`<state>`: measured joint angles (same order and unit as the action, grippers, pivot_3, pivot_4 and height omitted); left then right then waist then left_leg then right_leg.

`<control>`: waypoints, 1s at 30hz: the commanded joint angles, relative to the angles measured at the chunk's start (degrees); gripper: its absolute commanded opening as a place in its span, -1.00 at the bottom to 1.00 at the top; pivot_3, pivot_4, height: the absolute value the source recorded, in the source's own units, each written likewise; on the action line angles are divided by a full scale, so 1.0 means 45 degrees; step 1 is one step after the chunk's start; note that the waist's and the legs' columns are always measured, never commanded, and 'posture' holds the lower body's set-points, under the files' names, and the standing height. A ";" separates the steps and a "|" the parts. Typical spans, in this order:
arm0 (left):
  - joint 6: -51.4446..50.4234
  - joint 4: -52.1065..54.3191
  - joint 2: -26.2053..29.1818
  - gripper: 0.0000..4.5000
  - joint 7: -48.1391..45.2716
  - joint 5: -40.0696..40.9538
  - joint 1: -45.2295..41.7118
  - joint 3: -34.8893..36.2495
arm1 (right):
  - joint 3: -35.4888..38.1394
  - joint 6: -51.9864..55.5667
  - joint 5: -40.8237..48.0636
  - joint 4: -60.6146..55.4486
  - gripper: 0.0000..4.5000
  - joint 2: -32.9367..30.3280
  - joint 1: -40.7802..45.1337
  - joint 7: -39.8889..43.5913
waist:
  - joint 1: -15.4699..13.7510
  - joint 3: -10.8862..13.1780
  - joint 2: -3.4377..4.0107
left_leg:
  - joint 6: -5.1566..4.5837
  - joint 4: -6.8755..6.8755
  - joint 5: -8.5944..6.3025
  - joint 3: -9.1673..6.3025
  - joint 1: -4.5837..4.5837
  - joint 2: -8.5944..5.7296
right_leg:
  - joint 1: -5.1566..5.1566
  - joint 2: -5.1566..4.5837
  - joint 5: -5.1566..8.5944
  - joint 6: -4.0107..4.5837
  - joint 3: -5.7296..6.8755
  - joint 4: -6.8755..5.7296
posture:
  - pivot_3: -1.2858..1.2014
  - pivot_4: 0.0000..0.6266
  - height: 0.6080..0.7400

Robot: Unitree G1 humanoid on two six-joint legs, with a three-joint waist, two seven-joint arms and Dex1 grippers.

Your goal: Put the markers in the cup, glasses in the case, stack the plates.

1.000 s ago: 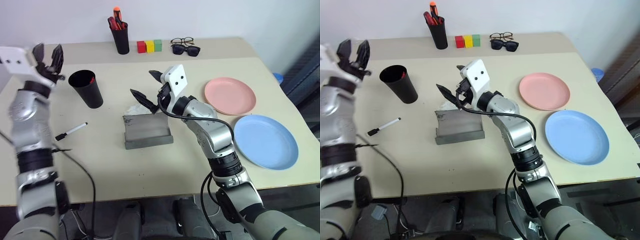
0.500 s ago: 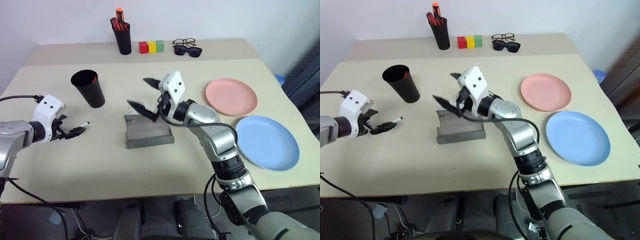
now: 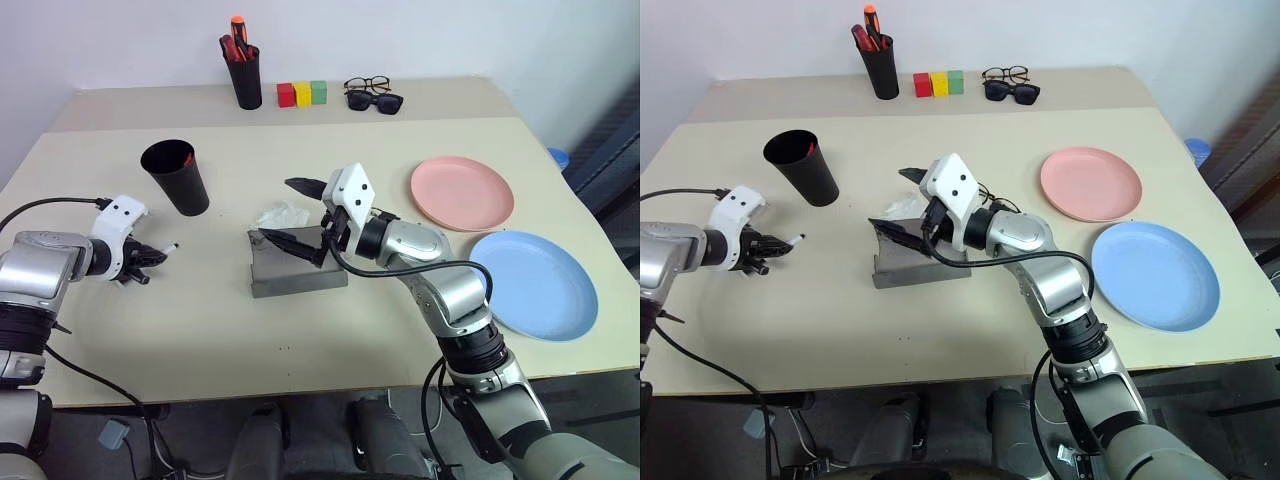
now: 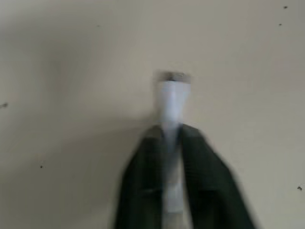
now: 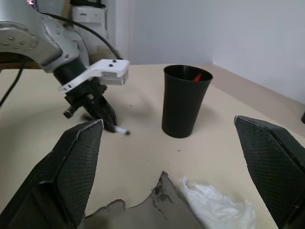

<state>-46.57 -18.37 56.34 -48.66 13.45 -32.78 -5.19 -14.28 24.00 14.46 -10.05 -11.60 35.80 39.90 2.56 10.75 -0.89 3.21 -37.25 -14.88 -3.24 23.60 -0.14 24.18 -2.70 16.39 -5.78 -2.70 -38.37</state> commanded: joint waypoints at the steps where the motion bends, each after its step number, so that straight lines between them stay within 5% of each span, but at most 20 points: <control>1: 0.0413 0.0149 0.0036 -0.98 0.0036 -0.0243 0.0184 0.0454 | -0.0001 -0.0071 0.0180 -0.0570 1.00 -0.0001 0.0046 0.0106 | 0.0000 0.0000 0.0000 | 0.0000 -0.0001 0.0000 -0.0001 0.0000 0.0000 | 0.0000 0.0000 0.0000 0.0000 0.0000 0.0000 | 0.03 -0.52 1.00; 8: 0.2913 0.4894 -0.1684 -0.98 -0.1120 0.3220 0.1678 0.4310 | -0.0060 -0.0230 0.0123 -0.0309 1.00 0.0006 0.0164 0.0291 | -0.0064 -0.0004 -0.0010 | 0.0000 -0.0009 0.0000 -0.0005 0.0015 0.0014 | 0.0002 -0.0025 -0.0001 0.0000 0.0003 0.0008 | 0.03 -0.52 1.00; 13: 0.3011 0.5899 -0.3262 -0.98 0.0306 0.4935 0.0383 0.5862 | 0.0057 -0.0532 -0.0073 0.0165 1.00 0.0366 0.0526 -0.0060 | -0.0063 -0.0007 -0.0013 | 0.0000 -0.0018 0.0000 -0.0005 0.0015 0.0007 | 0.0001 -0.0034 -0.0002 -0.0001 0.0004 0.0002 | 0.03 -0.52 1.00; 20: 0.7780 0.1684 -0.4797 -0.98 0.5585 0.0659 -0.2783 0.5372 | 0.0172 -0.1091 -0.0346 0.0976 1.00 0.1086 0.1106 -0.0774 | 0.0014 -0.0015 -0.0015 | 0.0002 -0.0034 0.0001 0.0004 -0.0013 -0.0006 | -0.0003 -0.0013 -0.0005 0.0000 -0.0001 -0.0036 | 0.03 -0.52 1.00; 30: 1.2139 -0.2877 -0.6025 -0.98 0.7024 -0.1029 -0.3372 0.4690 | 0.0141 -0.1369 -0.0508 0.1018 1.00 0.1251 0.1021 -0.0993 | -0.0022 -0.0016 -0.0023 | 0.0003 -0.0029 0.0002 0.0026 -0.0007 -0.0011 | 0.0009 -0.0023 -0.0005 -0.0001 -0.0004 -0.0028 | 0.03 -0.52 1.00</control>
<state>5.03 -30.96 28.99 -17.57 9.23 -46.02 15.41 -14.20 18.85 12.08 -3.51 -6.23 39.68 35.88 2.46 10.68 -1.00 3.22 -37.38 -14.87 -3.13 23.57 -0.18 24.22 -2.80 16.37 -5.78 -2.71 -38.50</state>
